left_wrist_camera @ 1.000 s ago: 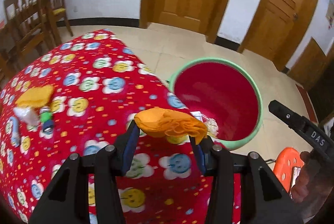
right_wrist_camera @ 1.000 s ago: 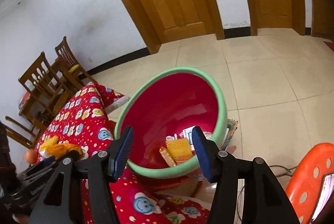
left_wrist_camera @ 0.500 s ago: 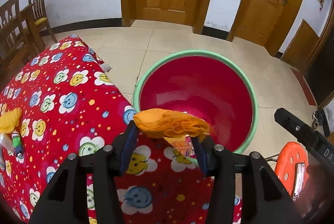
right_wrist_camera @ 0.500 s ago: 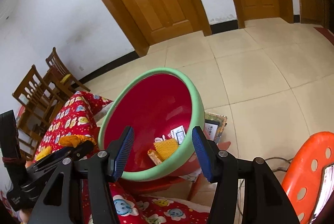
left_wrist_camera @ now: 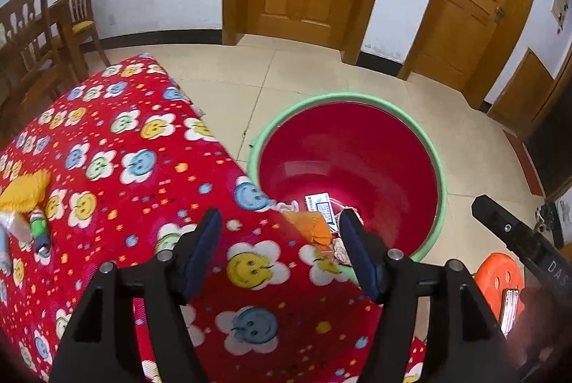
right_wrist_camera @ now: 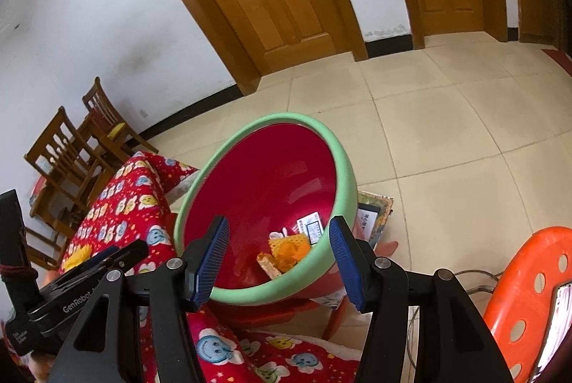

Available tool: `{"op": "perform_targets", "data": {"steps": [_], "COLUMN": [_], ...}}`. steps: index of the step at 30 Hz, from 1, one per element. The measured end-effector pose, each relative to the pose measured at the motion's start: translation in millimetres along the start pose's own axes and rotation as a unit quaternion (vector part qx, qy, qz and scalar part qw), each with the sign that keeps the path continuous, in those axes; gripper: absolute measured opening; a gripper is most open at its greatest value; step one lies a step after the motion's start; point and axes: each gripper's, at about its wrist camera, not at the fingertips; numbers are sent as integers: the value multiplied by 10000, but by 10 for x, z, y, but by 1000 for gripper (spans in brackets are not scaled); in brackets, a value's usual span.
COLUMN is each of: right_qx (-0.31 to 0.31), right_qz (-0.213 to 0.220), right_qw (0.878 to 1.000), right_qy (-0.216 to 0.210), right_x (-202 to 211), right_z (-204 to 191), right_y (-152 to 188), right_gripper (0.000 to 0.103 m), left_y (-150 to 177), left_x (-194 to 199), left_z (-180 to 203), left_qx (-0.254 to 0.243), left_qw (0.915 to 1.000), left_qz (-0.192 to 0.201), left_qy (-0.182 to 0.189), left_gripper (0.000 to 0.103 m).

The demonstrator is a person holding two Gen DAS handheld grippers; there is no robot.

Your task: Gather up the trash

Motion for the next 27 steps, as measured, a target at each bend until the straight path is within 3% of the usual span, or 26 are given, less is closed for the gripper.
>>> {"op": "perform_targets", "data": {"steps": [3, 14, 27], "right_qx": [20, 272, 580], "right_qz": [22, -27, -205], "right_qw": [9999, 9988, 9956], "right_qy": [-107, -396, -711], "right_x": [39, 132, 120], "right_z": [-74, -424, -882], "right_y": [15, 88, 211], "right_gripper": [70, 70, 70], "left_y": [1, -18, 74], "left_x": [101, 601, 1115], "left_z": [-127, -798, -1898], "left_qx": [93, 585, 1122], "left_qw": [9999, 9936, 9723], "left_qz": [67, 466, 687], "left_qy": [-111, -841, -1932], "left_gripper": [69, 70, 71]}}
Point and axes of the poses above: each gripper's, at about its wrist camera, not at the fingertips, and x roughly against the way its jaws point, z to its right, y to its underside, and after that the axes turned 13 degrees about z, right-handed
